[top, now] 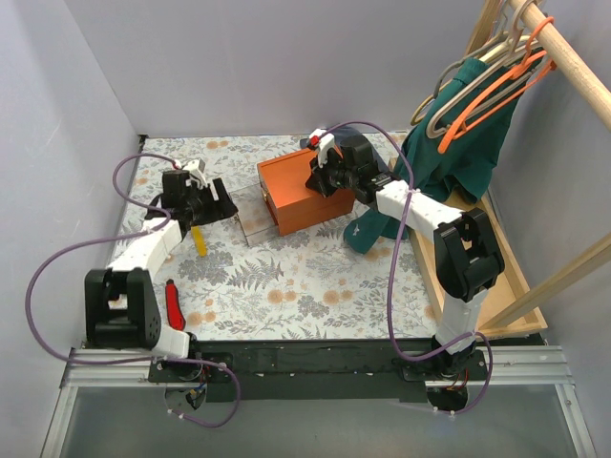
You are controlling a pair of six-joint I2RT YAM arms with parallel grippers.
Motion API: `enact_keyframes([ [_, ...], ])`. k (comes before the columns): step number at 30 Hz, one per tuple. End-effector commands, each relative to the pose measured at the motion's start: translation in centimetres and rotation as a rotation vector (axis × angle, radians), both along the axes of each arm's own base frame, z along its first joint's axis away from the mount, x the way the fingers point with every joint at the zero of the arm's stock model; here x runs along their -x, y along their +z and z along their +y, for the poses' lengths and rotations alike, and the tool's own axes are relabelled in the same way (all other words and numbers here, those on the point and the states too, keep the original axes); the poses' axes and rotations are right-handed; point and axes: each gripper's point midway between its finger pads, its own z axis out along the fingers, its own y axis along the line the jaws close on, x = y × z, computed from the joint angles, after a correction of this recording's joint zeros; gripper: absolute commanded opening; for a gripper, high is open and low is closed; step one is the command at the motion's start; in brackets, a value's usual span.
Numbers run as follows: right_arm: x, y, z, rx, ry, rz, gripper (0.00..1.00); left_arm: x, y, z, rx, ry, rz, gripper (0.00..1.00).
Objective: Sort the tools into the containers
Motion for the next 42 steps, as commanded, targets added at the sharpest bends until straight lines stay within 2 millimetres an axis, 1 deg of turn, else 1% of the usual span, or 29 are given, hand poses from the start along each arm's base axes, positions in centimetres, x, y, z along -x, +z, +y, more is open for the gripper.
enact_keyframes([
  [1,3.1,-7.5,-3.1,0.17,-0.031,0.206,0.01,0.8,7.2,-2.3,0.024,-0.18,-0.265,0.7],
  [2,3.1,-7.4,-3.0,0.165,-0.03,0.207,0.01,0.7,7.3,-1.5,-0.011,-0.149,-0.267,0.7],
  [3,3.2,-7.2,-3.0,0.16,-0.03,0.203,0.01,0.6,6.9,-0.6,-0.046,-0.102,-0.248,0.7],
  [5,3.2,-7.1,-2.9,0.151,-0.031,0.206,0.01,0.3,6.1,2.5,-0.142,0.036,-0.186,0.71],
  [6,3.3,-7.1,-2.9,0.149,-0.03,0.21,0.01,0.2,5.0,3.7,-0.18,0.082,-0.145,0.71],
  [8,3.4,-7.0,-2.7,0.139,-0.024,0.216,0.01,0.4,3.9,5.9,-0.238,0.185,-0.087,0.71],
  [9,3.4,-7.0,-2.8,0.137,-0.026,0.218,0.01,0.4,2.8,7.0,-0.276,0.231,-0.053,0.7],
  [13,3.3,-6.5,-2.5,0.125,-0.026,0.219,0.01,0.4,0.3,7.8,-0.295,0.293,0.023,0.69],
  [17,3.5,-6.8,-2.6,0.128,-0.026,0.239,0.01,0.0,-1.3,8.7,-0.329,0.328,0.029,0.65],
  [18,3.6,-7.0,-2.6,0.129,-0.028,0.245,0.01,0.0,-1.7,10.0,-0.338,0.359,0.045,0.65],
  [19,3.6,-7.1,-2.6,0.127,-0.03,0.249,0.01,0.1,-2.9,10.5,-0.355,0.365,0.077,0.65],
  [22,3.6,-7.2,-2.6,0.127,-0.032,0.248,0.01,0.4,-4.0,11.6,-0.381,0.423,0.128,0.61],
  [23,3.5,-7.2,-2.6,0.13,-0.032,0.243,0.01,0.5,-5.1,11.5,-0.383,0.414,0.163,0.58],
  [24,3.4,-7.1,-2.6,0.131,-0.033,0.237,0.01,1.0,-6.0,11.4,-0.387,0.408,0.206,0.58],
  [25,3.2,-7.1,-2.7,0.135,-0.035,0.23,0.01,1.0,-6.3,11.5,-0.386,0.413,0.218,0.58],
  [26,3.1,-7.1,-2.8,0.143,-0.039,0.222,0.01,1.2,-7.4,11.4,-0.381,0.412,0.251,0.55],
  [27,3.1,-7.2,-2.8,0.146,-0.037,0.222,0.01,1.4,-7.8,11.2,-0.376,0.403,0.268,0.53],
  [29,3.0,-7.1,-2.8,0.147,-0.039,0.219,0.01,1.4,-8.6,11.0,-0.366,0.387,0.292,0.42],
  [30,3.0,-7.1,-2.9,0.147,-0.041,0.22,0.01,1.4,-8.9,10.8,-0.354,0.387,0.3,0.3],
  [31,3.1,-7.1,-2.9,0.148,-0.04,0.221,0.01,1.3,-9.0,10.7,-0.343,0.383,0.301,0.26],
  [32,3.1,-7.2,-3.0,0.151,-0.04,0.222,0.01,1.2,-9.0,9.9,-0.308,0.357,0.3,0.2],
  [33,3.2,-7.4,-3.0,0.153,-0.04,0.226,0.01,1.2,-8.8,9.6,-0.288,0.343,0.297,0.07],
  [34,3.2,-7.5,-3.0,0.154,-0.04,0.227,0.01,1.1,-8.5,9.2,-0.266,0.335,0.292,0.01],
  [35,3.3,-7.6,-3.0,0.157,-0.04,0.229,0.01,0.8,-7.9,8.8,-0.238,0.339,0.282,0.0],
  [36,3.4,-7.8,-3.1,0.159,-0.041,0.233,0.01,0.4,-6.6,7.7,-0.173,0.309,0.25,0.0],
  [37,3.4,-7.8,-3.1,0.16,-0.04,0.235,0.01,0.2,-5.7,7.1,-0.136,0.313,0.235,0.0],
  [39,3.4,-7.8,-3.1,0.16,-0.041,0.233,0.01,-0.7,-3.1,5.9,-0.053,0.298,0.179,0.0],
  [40,3.3,-7.8,-3.0,0.16,-0.04,0.23,0.01,-1.1,-1.0,5.3,-0.01,0.306,0.133,0.0],
  [42,3.2,-7.9,-3.1,0.164,-0.042,0.228,0.01,-1.9,1.6,4.5,0.051,0.299,0.078,0.0],
])
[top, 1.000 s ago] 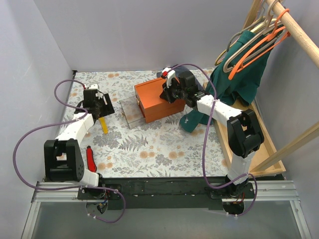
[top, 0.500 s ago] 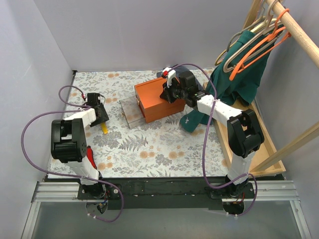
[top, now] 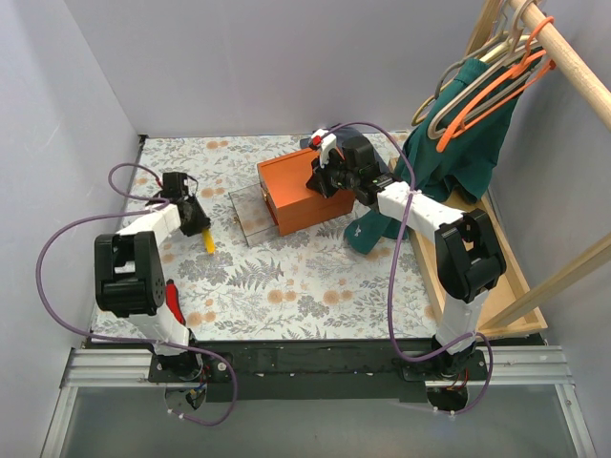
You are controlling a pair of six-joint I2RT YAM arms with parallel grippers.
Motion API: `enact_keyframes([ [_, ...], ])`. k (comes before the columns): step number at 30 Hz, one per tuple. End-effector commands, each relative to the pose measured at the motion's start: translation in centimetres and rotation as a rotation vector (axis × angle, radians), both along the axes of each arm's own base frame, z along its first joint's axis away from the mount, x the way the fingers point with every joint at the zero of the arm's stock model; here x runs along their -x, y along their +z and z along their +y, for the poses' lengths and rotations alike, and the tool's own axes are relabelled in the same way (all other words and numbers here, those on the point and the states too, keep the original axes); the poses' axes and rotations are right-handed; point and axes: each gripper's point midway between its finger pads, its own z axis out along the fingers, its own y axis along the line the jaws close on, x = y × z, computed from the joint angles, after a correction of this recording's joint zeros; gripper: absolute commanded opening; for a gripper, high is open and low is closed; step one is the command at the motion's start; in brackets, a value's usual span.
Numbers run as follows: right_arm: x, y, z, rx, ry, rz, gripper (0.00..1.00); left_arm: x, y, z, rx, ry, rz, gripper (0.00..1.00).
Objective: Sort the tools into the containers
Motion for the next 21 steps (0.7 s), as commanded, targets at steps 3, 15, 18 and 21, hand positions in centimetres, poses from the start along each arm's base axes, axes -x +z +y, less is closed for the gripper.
enact_keyframes([
  [3,3.1,-8.1,-3.0,0.184,-0.024,0.218,0.01,-3.2,12.4,-4.9,0.264,-0.071,-0.312,0.0],
  [15,3.1,-7.9,-2.9,0.187,-0.016,0.203,0.01,-4.5,14.2,-13.6,0.497,-0.272,-0.382,0.0],
  [18,3.3,-7.8,-3.0,0.189,-0.011,0.196,0.01,-5.3,13.3,-14.4,0.503,-0.255,-0.366,0.0],
  [21,3.6,-7.9,-3.3,0.195,-0.01,0.19,0.01,-6.0,13.3,-15.1,0.533,-0.244,-0.354,0.02],
])
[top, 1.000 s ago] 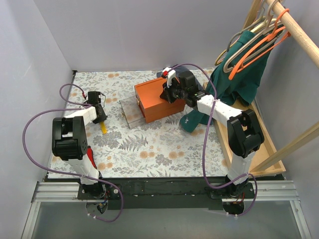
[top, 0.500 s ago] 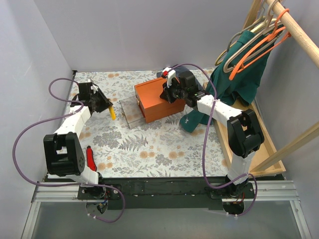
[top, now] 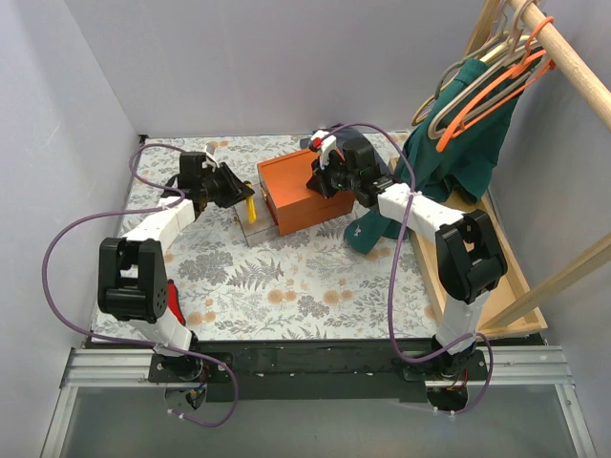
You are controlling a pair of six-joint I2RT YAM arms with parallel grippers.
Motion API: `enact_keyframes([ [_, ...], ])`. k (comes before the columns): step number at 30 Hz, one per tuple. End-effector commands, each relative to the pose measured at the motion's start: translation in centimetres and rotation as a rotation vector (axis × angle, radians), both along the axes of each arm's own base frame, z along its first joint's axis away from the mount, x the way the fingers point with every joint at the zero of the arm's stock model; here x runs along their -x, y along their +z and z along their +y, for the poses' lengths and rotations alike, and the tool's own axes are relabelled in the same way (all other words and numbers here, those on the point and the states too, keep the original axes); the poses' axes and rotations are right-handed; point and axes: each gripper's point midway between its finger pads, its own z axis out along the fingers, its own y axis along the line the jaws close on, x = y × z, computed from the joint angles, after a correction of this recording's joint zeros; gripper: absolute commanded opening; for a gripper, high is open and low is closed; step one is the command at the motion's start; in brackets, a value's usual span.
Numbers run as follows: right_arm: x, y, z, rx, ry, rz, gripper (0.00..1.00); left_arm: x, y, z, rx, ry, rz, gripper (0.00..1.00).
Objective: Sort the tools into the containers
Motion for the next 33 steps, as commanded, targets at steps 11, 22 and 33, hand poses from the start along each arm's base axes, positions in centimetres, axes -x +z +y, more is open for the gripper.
enact_keyframes([
  [11,3.5,-7.7,-3.4,0.195,-0.015,0.194,0.01,-0.7,5.5,3.8,-0.16,0.045,-0.099,0.62],
  [22,3.4,-7.8,-3.2,0.182,-0.014,0.223,0.01,13.5,-2.9,19.5,-0.83,-0.136,0.284,0.68],
  [33,3.9,-9.4,-3.3,0.227,-0.04,0.366,0.01,20.0,-7.3,20.0,-0.773,-0.087,0.524,0.69],
])
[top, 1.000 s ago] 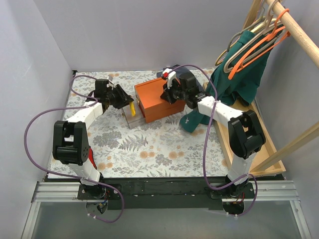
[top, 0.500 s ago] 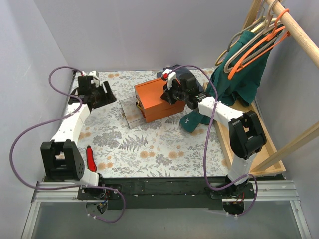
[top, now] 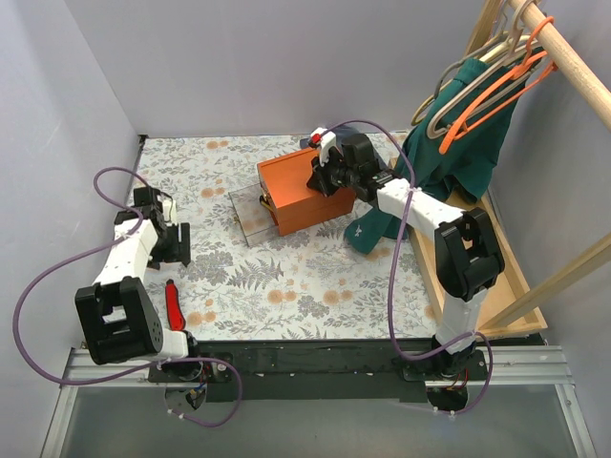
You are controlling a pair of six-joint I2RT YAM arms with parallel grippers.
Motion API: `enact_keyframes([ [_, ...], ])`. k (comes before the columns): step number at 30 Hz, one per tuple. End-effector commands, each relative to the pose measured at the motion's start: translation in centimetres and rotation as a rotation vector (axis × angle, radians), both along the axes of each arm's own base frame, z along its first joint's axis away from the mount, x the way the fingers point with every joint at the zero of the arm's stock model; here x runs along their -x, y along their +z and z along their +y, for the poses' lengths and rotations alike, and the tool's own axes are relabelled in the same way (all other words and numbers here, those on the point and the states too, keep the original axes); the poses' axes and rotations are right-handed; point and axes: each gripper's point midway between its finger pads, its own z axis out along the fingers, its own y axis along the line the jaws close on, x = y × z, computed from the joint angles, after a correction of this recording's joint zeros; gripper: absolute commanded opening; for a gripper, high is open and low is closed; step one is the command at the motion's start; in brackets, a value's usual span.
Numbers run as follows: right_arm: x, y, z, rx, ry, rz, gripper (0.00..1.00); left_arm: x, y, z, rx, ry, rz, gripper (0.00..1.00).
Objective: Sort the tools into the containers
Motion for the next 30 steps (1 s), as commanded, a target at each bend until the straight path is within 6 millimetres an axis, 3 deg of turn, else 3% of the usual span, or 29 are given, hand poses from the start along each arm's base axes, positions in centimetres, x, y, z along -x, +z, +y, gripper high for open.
enact_keyframes([
  [1,3.9,-9.8,-3.1,0.222,-0.033,0.337,0.01,2.6,-1.3,0.9,-0.027,0.048,0.03,0.69],
  [12,3.5,-10.2,-3.2,0.262,-0.026,0.358,0.01,5.9,-5.1,1.2,-0.052,0.072,0.15,0.63],
  [16,3.2,-9.8,-3.3,0.265,-0.029,0.33,0.01,6.7,-6.3,1.1,-0.043,0.12,0.199,0.52],
  [19,3.1,-9.5,-3.4,0.267,-0.027,0.311,0.01,6.8,-6.4,1.9,-0.076,0.134,0.204,0.49],
  [22,3.1,-8.9,-3.3,0.255,-0.02,0.291,0.01,6.7,-6.5,1.9,-0.068,0.127,0.228,0.41],
  [23,3.2,-8.8,-3.4,0.253,-0.018,0.287,0.01,7.0,-6.8,1.8,-0.061,0.12,0.262,0.33],
  [26,3.0,-8.1,-3.3,0.238,-0.012,0.248,0.01,6.4,-6.8,1.8,-0.053,0.109,0.272,0.25],
  [27,2.9,-7.9,-3.3,0.234,-0.011,0.238,0.01,6.3,-6.9,1.8,-0.046,0.104,0.28,0.18],
  [30,2.8,-6.7,-3.3,0.223,-0.007,0.198,0.01,4.3,-5.6,0.8,0.028,0.054,0.241,0.03],
])
